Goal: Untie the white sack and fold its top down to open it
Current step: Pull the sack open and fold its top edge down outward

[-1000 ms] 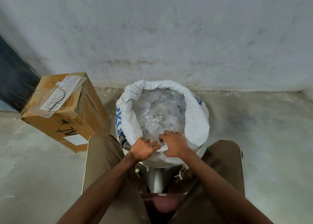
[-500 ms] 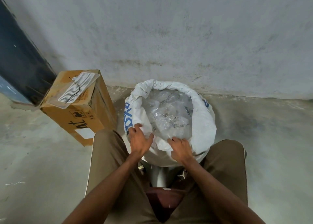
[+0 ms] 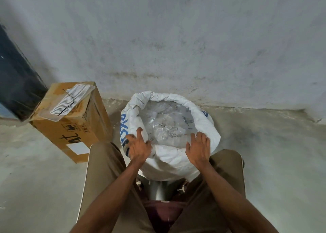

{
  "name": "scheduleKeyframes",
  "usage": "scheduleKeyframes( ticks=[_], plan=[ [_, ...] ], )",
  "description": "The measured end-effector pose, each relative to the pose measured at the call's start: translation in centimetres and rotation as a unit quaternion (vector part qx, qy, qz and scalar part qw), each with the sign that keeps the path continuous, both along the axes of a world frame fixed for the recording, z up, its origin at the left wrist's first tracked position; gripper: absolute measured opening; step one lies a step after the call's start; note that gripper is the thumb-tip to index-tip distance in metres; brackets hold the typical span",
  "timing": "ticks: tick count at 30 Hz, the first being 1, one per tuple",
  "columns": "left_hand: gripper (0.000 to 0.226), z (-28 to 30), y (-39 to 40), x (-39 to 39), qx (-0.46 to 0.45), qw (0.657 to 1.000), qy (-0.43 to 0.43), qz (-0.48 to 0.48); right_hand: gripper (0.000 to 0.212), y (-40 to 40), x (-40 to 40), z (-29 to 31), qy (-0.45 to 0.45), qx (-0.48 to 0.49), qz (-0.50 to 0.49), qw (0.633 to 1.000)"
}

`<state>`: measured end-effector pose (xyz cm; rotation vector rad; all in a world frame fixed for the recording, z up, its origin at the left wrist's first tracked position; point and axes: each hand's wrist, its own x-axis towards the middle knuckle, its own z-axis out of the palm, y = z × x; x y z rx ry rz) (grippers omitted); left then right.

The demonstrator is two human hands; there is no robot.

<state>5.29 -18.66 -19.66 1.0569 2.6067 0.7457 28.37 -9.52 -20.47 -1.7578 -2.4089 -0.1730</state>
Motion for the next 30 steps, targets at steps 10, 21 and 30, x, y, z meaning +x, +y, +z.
scheduleKeyframes(
  ticks=[10,21,30],
  plan=[
    [0.059,0.6,-2.2,-2.1,-0.101,0.994,0.035,-0.025,0.064,1.2,0.2,1.8,-0.002,-0.044,-0.126,0.991],
    [0.076,1.8,2.5,-3.2,-0.196,0.948,0.174,-0.179,0.070,5.4,-0.4,2.9,-0.034,-0.071,0.042,0.996],
    [0.075,3.5,7.7,-4.3,-0.190,0.954,0.180,-0.148,0.059,10.6,-1.5,4.3,-0.052,-0.077,0.068,0.993]
  ],
)
